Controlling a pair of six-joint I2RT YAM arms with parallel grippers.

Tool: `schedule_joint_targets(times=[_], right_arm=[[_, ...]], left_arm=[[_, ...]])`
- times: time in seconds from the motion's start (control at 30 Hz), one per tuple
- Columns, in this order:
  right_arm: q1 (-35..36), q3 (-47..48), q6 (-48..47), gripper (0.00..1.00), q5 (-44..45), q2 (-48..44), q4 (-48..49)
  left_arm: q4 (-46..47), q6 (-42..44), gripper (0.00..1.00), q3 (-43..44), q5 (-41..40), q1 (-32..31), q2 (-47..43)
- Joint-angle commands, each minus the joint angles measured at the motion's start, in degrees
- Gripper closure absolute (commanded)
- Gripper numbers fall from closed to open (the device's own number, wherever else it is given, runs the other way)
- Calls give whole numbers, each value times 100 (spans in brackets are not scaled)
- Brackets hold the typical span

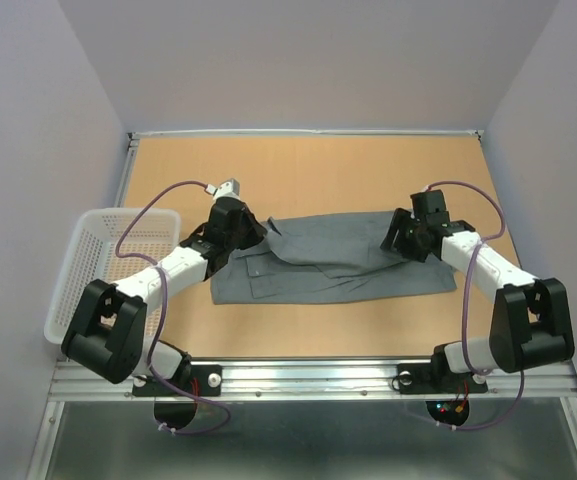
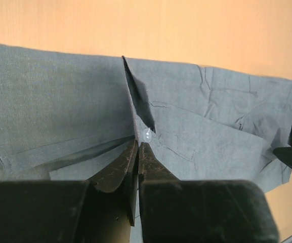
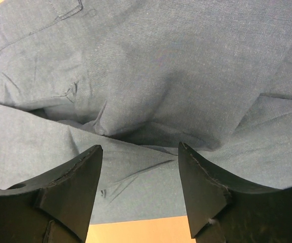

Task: Fold and stack the long sleeve shirts
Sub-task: Fold the shirt

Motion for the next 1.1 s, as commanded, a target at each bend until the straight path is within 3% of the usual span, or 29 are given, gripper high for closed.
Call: schedule_joint_targets(times=[0.0, 0.2, 0.4, 0.6, 1.07], right_arm=[[-5, -45, 255, 31, -25, -356, -106], [-337, -677, 940, 31, -25, -963, 16], [-839, -1451, 1503, 35, -1033, -1340, 868], [-875, -1891, 1768, 39, -1597, -1262, 1931], [-883, -2454, 2181, 44, -1774, -990, 2960]], left_arm=[[246, 61, 87, -38, -92, -71, 154], [246, 166, 86, 120, -83, -97, 268], [246, 342, 86, 226, -109, -97, 260], [430, 571, 84, 164, -206, -97, 128], [492, 659, 83, 296, -259, -97, 216]])
